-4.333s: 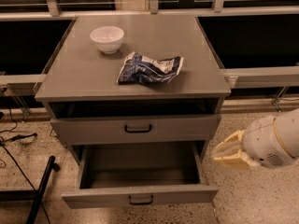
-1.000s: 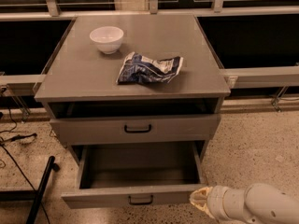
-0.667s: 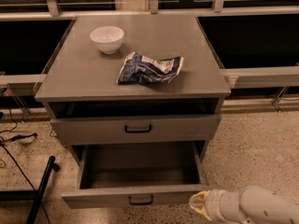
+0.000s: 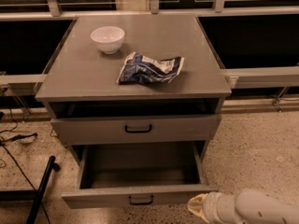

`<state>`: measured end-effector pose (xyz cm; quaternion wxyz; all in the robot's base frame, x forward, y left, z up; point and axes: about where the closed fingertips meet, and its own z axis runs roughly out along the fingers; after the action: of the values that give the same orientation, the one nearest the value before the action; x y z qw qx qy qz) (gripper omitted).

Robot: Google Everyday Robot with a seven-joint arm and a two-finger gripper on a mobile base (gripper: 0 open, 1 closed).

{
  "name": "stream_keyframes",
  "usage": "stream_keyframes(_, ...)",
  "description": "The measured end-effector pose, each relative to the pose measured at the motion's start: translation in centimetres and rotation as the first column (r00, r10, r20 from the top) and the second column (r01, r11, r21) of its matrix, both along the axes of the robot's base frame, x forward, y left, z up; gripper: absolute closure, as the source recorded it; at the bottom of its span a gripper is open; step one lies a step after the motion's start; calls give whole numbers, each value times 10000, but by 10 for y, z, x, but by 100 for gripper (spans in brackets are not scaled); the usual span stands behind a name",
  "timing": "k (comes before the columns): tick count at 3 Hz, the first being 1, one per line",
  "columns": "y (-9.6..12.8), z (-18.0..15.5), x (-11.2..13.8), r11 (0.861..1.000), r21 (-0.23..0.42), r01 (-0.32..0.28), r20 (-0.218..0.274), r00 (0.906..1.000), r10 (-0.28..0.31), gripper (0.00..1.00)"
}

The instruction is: Close middle drawer

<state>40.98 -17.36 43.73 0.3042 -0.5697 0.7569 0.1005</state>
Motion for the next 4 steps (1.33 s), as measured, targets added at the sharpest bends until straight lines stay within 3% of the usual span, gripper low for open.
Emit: stream_keyframes(4, 25, -60, 28, 9976, 496, -491, 144, 9987, 484, 100)
